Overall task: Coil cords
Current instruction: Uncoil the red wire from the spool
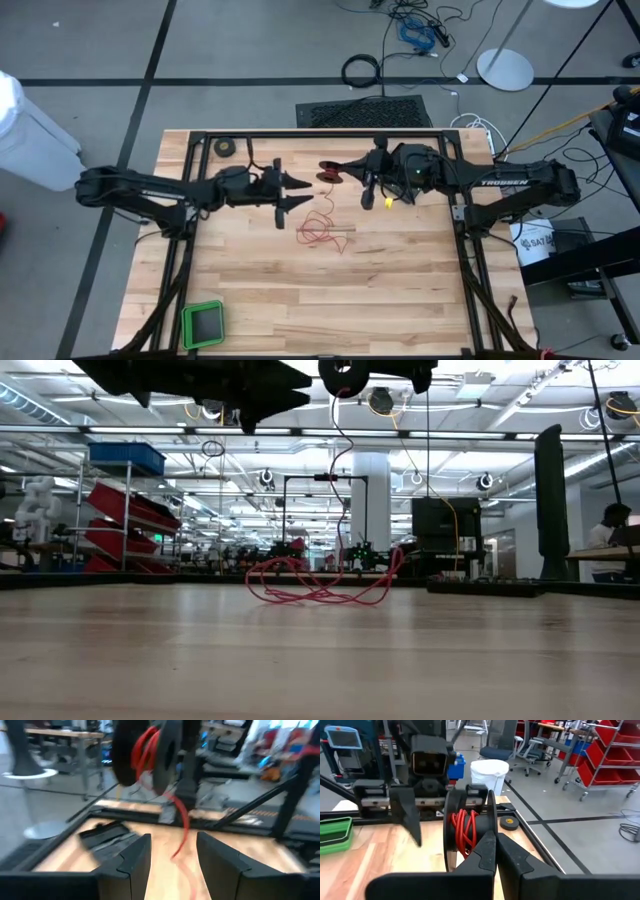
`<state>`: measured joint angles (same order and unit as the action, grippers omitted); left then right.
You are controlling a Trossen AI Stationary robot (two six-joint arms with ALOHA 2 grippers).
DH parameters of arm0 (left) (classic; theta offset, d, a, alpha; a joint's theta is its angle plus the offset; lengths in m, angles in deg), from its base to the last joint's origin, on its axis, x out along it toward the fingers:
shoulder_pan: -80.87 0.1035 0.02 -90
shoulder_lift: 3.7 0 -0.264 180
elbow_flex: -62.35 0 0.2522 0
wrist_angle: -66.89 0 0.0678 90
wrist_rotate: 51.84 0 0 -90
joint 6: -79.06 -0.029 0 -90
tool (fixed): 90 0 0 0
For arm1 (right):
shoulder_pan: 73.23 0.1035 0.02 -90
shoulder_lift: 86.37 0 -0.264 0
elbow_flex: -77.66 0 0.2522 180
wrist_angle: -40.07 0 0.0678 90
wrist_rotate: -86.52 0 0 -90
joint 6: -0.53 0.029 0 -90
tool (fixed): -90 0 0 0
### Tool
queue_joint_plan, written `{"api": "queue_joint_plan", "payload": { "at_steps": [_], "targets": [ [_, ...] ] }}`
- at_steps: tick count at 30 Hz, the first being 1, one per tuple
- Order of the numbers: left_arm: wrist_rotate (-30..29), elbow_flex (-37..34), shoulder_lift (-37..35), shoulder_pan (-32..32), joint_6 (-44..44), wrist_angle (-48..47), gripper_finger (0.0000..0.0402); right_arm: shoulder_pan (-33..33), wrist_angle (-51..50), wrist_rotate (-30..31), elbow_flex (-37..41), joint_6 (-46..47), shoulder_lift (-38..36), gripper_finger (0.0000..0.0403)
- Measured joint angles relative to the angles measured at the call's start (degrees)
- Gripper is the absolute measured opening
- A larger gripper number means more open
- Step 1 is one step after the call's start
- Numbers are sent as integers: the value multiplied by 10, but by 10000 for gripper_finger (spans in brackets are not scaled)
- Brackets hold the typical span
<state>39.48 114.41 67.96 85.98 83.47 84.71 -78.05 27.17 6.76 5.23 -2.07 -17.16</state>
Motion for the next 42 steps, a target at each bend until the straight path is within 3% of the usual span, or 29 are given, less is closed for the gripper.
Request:
{"api": "queue_joint_plan", "payload": {
  "at_steps": [8,18,32,42],
  "targets": [
    [9,0,62,0,24,68,165,0,-10,-2,0,0,0,0],
    [52,0,71,-1,30,101,165,0,-13,-2,0,2,0,0],
    [-9,0,139,-19,26,181,165,-1,-12,2,0,0,0,0],
    [-20,0,152,-19,27,210,164,-1,-25,2,0,0,0,0]
  ]
}}
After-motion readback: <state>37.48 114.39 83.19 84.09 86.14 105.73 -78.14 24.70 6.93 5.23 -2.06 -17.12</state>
